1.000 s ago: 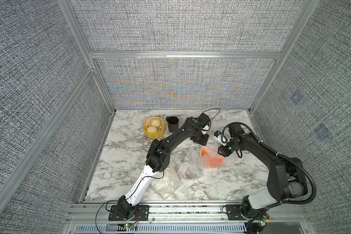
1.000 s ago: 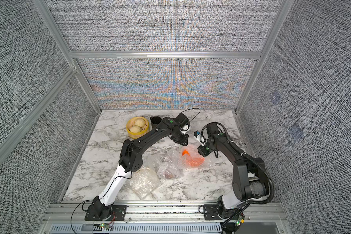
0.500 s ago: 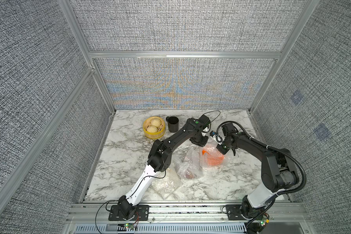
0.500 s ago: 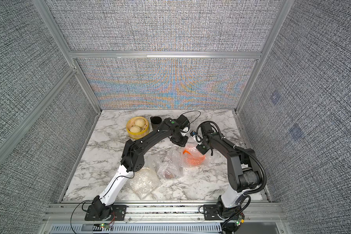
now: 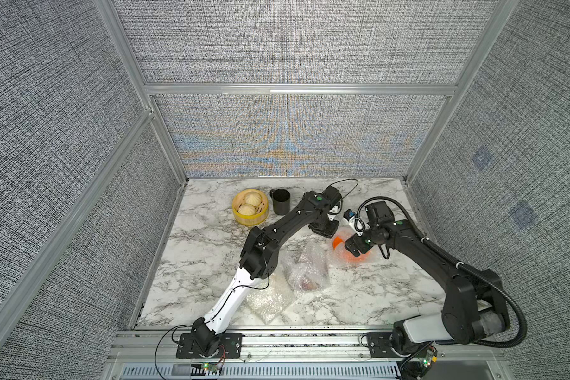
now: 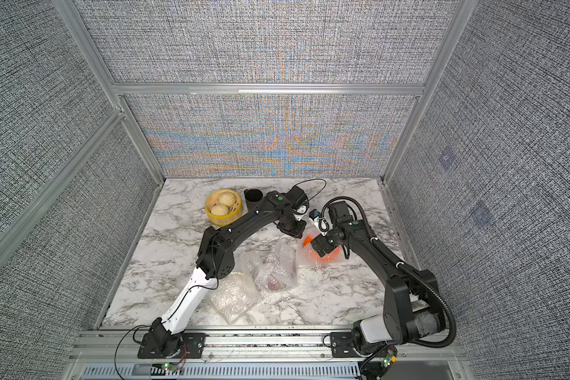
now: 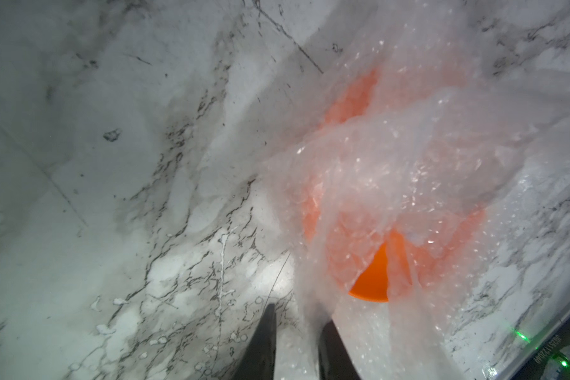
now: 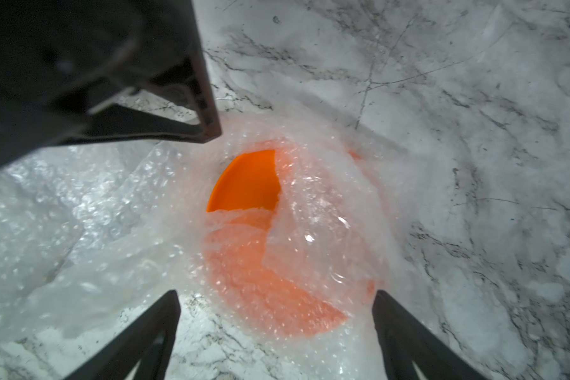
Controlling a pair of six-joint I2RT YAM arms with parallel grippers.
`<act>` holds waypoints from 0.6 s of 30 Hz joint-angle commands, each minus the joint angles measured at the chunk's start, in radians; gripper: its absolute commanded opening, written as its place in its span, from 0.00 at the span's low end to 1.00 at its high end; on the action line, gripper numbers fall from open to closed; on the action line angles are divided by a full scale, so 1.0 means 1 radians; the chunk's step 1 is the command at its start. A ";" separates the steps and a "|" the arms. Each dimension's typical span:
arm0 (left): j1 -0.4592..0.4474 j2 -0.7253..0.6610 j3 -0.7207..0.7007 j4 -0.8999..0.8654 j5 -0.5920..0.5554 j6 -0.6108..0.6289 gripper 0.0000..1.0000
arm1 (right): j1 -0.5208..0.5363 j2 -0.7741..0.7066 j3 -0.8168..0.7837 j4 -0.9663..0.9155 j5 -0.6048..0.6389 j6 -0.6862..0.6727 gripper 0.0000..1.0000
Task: Unpack dinner plates from bubble wrap
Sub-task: Unwrap the bubble wrap at the center of the board.
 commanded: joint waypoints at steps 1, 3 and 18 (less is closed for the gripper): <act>0.003 -0.020 -0.013 0.005 0.015 -0.011 0.26 | 0.011 0.045 0.004 0.003 0.012 -0.025 0.93; 0.002 -0.032 -0.034 0.010 0.014 -0.011 0.27 | 0.011 0.086 0.014 0.030 0.042 -0.035 0.91; 0.002 -0.055 -0.069 -0.011 0.008 -0.041 0.35 | 0.000 0.218 0.119 0.047 0.126 0.024 0.83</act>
